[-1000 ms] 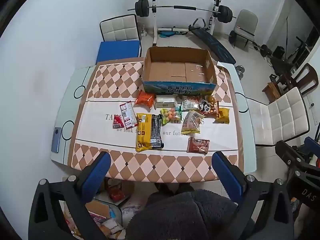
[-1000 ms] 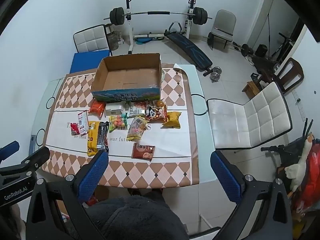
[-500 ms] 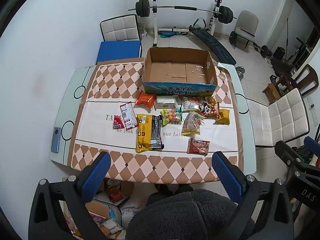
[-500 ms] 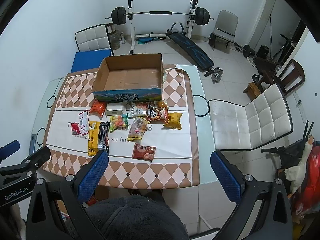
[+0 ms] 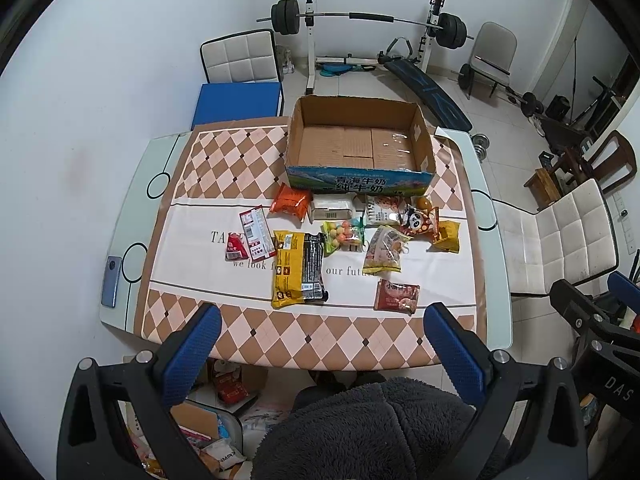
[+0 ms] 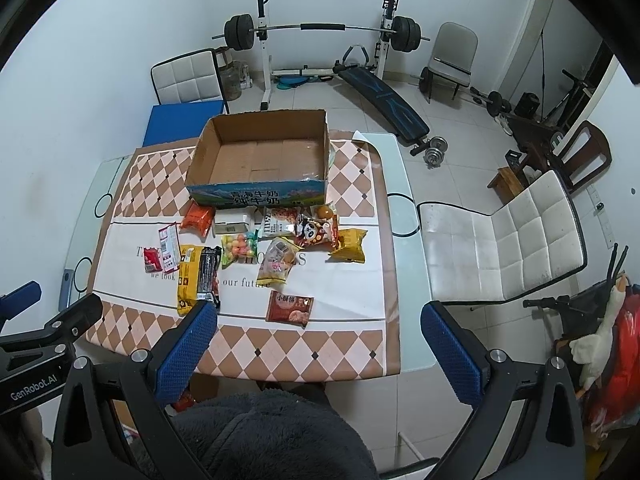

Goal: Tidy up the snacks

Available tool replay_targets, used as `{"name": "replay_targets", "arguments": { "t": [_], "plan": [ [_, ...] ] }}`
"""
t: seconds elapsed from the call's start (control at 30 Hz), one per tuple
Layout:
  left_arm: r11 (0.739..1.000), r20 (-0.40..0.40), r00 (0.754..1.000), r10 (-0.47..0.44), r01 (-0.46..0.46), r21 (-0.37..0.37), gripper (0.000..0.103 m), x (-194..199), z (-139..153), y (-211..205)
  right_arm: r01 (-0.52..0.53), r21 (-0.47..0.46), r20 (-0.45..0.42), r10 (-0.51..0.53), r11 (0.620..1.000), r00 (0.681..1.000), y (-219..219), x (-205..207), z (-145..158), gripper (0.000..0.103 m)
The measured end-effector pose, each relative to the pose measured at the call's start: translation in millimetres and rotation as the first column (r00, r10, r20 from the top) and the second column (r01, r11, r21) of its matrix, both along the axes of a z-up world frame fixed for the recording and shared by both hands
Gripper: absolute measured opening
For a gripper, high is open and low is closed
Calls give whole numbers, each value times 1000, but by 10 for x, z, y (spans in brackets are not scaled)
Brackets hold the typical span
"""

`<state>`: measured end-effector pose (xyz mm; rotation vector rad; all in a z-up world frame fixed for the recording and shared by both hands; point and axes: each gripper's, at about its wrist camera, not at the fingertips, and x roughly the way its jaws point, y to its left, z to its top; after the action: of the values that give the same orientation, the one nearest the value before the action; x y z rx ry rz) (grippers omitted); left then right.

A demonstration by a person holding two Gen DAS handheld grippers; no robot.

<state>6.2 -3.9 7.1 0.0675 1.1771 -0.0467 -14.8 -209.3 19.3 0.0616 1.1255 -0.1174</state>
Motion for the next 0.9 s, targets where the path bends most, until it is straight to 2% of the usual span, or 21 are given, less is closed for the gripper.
{"name": "replay_targets", "arguments": {
  "t": [0.9],
  "plan": [
    [1000,5,1000,1,-1,-13,103,119,45,27,-6,6,-3,6,1000,1000,60,77,13,103]
  ]
}}
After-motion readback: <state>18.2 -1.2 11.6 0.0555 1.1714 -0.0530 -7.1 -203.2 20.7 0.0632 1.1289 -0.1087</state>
